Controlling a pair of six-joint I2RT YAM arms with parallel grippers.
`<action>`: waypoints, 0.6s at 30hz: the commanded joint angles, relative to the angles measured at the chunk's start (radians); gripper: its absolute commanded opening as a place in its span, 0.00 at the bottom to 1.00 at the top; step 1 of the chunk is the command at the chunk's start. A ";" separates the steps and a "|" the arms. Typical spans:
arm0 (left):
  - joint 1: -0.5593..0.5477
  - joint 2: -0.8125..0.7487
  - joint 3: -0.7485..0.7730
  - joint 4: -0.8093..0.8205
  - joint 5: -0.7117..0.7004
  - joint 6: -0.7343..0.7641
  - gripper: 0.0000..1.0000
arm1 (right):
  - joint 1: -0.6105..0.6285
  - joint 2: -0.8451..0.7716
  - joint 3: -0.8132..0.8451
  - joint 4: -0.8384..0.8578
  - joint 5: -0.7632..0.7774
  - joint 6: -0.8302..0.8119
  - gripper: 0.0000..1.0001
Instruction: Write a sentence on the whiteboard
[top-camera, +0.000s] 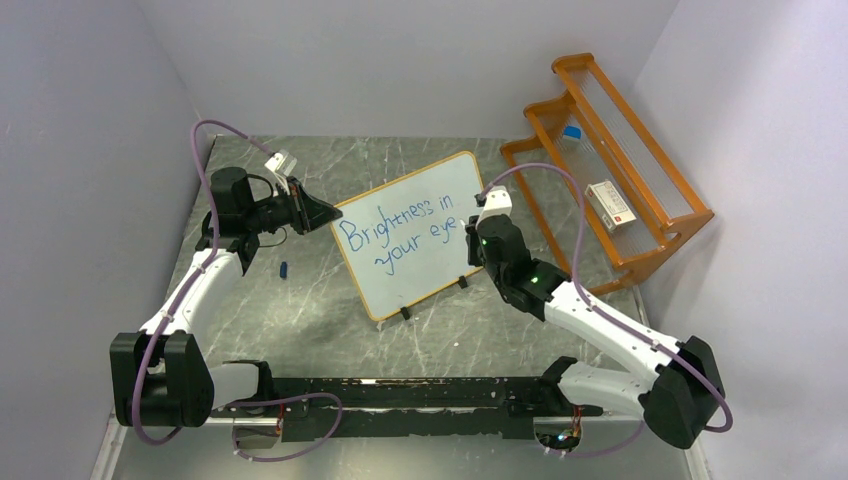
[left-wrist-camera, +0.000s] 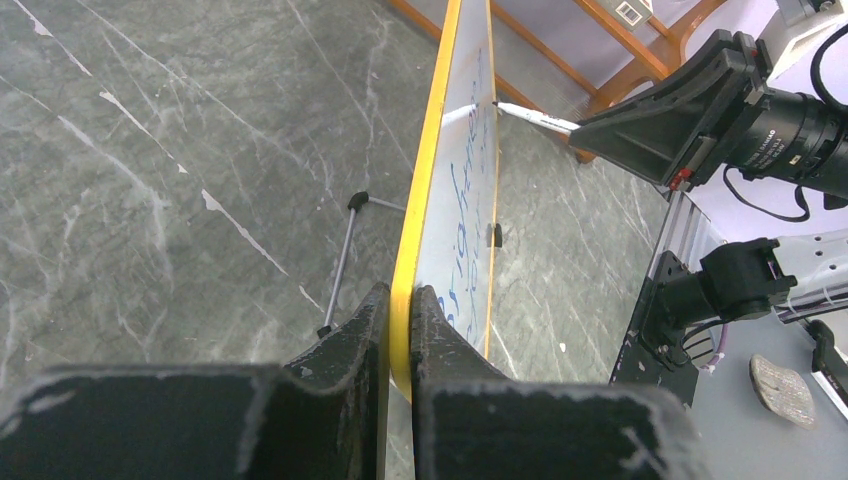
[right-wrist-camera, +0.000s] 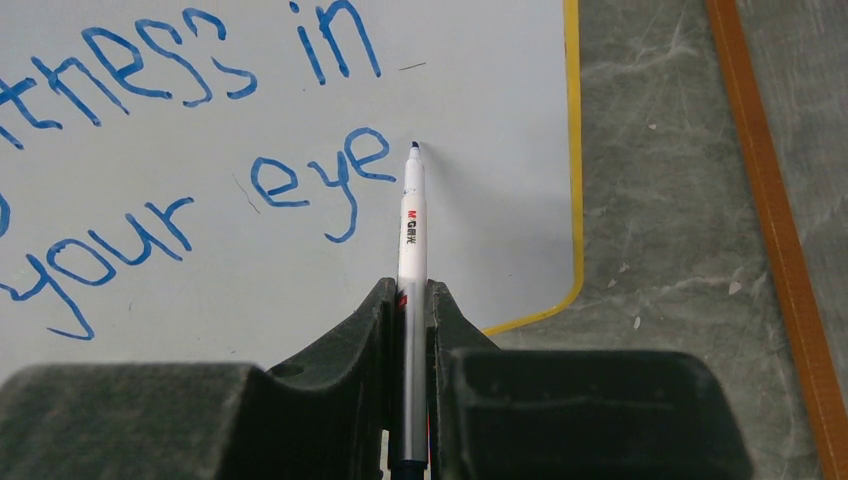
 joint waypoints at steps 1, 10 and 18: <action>-0.023 0.051 -0.035 -0.140 -0.093 0.073 0.05 | -0.011 0.010 0.017 0.050 0.028 -0.006 0.00; -0.023 0.051 -0.035 -0.140 -0.093 0.076 0.05 | -0.018 0.034 0.026 0.066 0.016 -0.014 0.00; -0.024 0.051 -0.035 -0.139 -0.091 0.075 0.05 | -0.020 0.043 0.030 0.075 0.002 -0.016 0.00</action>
